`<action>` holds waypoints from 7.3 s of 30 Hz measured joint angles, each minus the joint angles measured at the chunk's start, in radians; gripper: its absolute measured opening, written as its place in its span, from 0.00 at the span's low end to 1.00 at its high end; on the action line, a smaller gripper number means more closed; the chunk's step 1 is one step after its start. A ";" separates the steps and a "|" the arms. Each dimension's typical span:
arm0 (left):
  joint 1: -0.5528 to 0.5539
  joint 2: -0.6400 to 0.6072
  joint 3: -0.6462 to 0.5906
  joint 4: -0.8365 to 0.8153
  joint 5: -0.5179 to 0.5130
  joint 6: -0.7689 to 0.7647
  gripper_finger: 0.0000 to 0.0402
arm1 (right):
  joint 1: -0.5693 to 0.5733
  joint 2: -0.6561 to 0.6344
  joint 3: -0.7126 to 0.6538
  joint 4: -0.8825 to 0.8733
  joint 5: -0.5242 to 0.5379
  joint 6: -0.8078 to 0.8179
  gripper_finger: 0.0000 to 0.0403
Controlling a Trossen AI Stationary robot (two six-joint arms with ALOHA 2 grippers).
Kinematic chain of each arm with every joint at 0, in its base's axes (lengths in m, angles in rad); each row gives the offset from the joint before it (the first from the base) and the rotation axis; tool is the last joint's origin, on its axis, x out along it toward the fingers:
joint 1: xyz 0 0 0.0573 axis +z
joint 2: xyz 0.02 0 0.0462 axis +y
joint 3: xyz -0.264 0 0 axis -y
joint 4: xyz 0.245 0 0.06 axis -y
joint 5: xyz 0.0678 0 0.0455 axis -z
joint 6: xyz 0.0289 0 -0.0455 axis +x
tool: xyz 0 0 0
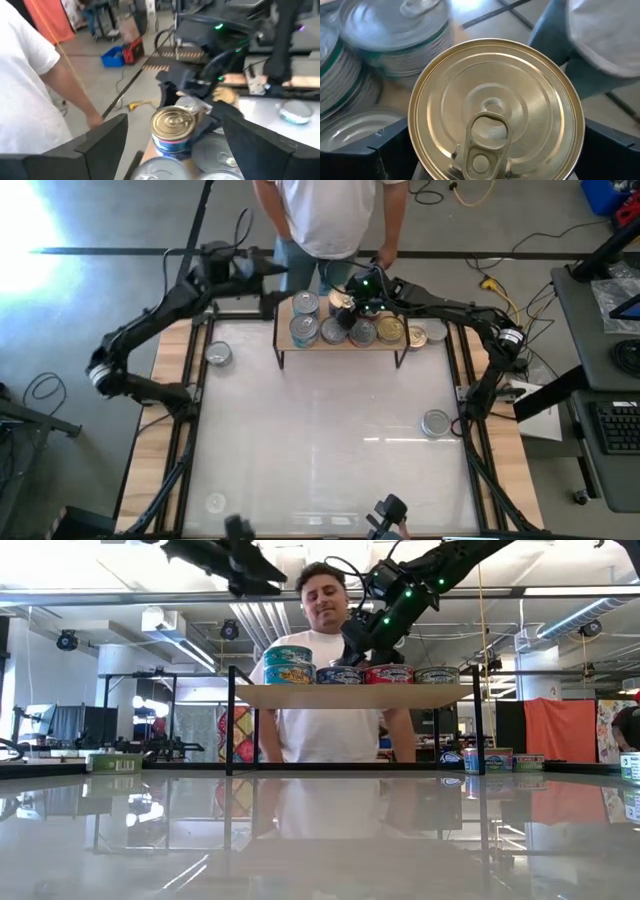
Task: Stack canned seafood by type on shelf
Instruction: Stack the middle blue-pink tuna can on top of the blue tuna can on the shelf
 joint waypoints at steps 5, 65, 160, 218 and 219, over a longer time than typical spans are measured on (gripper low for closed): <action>-0.005 0.151 0.148 -0.080 -0.076 0.078 0.74 | 0.000 0.002 0.000 0.021 -0.006 -0.003 0.99; -0.078 0.680 0.491 -0.241 -0.032 0.105 0.00 | 0.008 -0.006 0.000 0.011 -0.007 -0.066 0.99; -0.077 0.685 0.487 -0.267 -0.072 0.117 0.00 | -0.018 -0.020 0.004 -0.083 -0.131 -0.151 0.99; -0.082 0.656 0.421 -0.100 0.091 0.123 0.00 | -0.013 -0.046 -0.118 0.158 -0.163 -0.124 0.99; -0.082 0.655 0.410 -0.080 0.093 0.123 0.00 | -0.013 -0.046 -0.132 0.185 -0.163 -0.125 0.99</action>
